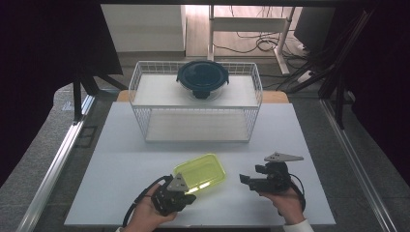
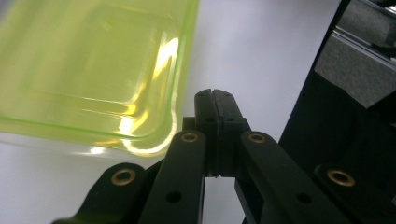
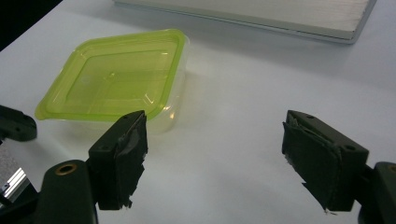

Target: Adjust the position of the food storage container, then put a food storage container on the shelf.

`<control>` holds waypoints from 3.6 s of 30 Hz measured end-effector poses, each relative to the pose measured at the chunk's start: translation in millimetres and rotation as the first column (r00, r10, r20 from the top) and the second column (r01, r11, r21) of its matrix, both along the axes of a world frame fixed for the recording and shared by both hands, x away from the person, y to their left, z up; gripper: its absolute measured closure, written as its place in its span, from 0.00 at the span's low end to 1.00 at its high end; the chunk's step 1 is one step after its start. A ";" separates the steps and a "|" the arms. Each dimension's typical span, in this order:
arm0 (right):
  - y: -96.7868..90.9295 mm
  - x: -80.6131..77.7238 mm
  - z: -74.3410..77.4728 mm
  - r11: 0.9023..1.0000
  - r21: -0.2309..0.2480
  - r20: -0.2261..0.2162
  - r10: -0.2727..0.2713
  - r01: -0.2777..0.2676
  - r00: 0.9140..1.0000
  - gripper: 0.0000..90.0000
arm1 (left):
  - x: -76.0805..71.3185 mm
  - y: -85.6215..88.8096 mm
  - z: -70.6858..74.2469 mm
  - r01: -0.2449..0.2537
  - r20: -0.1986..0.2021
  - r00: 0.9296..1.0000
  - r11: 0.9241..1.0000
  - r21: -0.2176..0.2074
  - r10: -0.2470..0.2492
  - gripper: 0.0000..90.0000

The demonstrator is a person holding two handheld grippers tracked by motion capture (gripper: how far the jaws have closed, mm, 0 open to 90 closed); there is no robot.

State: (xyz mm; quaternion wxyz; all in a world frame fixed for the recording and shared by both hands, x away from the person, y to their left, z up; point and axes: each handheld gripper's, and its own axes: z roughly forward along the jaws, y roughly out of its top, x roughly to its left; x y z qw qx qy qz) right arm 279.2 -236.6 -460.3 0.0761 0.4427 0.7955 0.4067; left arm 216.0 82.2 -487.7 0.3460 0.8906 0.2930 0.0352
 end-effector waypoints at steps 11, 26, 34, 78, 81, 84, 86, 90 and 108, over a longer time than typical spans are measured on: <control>-1.1 0.6 -0.8 1.000 -0.002 -0.001 -0.006 0.006 1.000 0.24 | 5.1 1.7 -8.0 -0.036 0.016 0.999 0.999 0.033 0.036 1.00; -1.4 0.8 -0.8 1.000 -0.003 -0.001 -0.008 0.008 1.000 0.24 | 4.6 2.6 -7.3 -0.042 0.028 0.999 0.998 0.052 0.041 1.00; -1.6 0.8 -0.5 1.000 -0.002 -0.003 -0.008 0.008 1.000 0.24 | 10.5 8.8 -7.0 -0.084 0.056 0.995 0.992 0.090 0.079 1.00; 8.1 -4.3 0.9 0.992 0.065 -0.004 0.106 -0.105 0.994 0.26 | 21.8 85.1 29.1 -0.431 0.007 0.900 0.892 -0.139 0.436 0.34; 9.3 -4.1 -1.0 0.991 0.082 -0.018 0.106 -0.104 0.994 0.26 | 22.5 86.4 29.8 -0.439 0.003 0.896 0.886 -0.147 0.444 0.32; 10.9 -4.3 -0.6 0.993 0.065 -0.013 0.100 -0.099 0.995 0.28 | 22.7 85.4 30.2 -0.446 0.017 0.892 0.884 -0.137 0.453 0.30; 12.8 -4.9 0.7 0.994 0.039 0.005 0.099 -0.099 0.995 0.29 | 22.4 78.8 30.2 -0.442 0.042 0.893 0.890 -0.112 0.448 0.29; 16.6 -4.2 1.9 0.994 0.043 0.007 0.105 -0.105 0.994 0.31 | 25.0 75.7 32.2 -0.430 0.030 0.899 0.895 -0.121 0.437 0.29; 47.7 24.2 -0.9 0.993 0.088 -0.094 0.082 -0.073 0.992 0.46 | 55.7 82.8 20.6 -0.450 -0.126 0.893 0.872 -0.193 0.433 0.41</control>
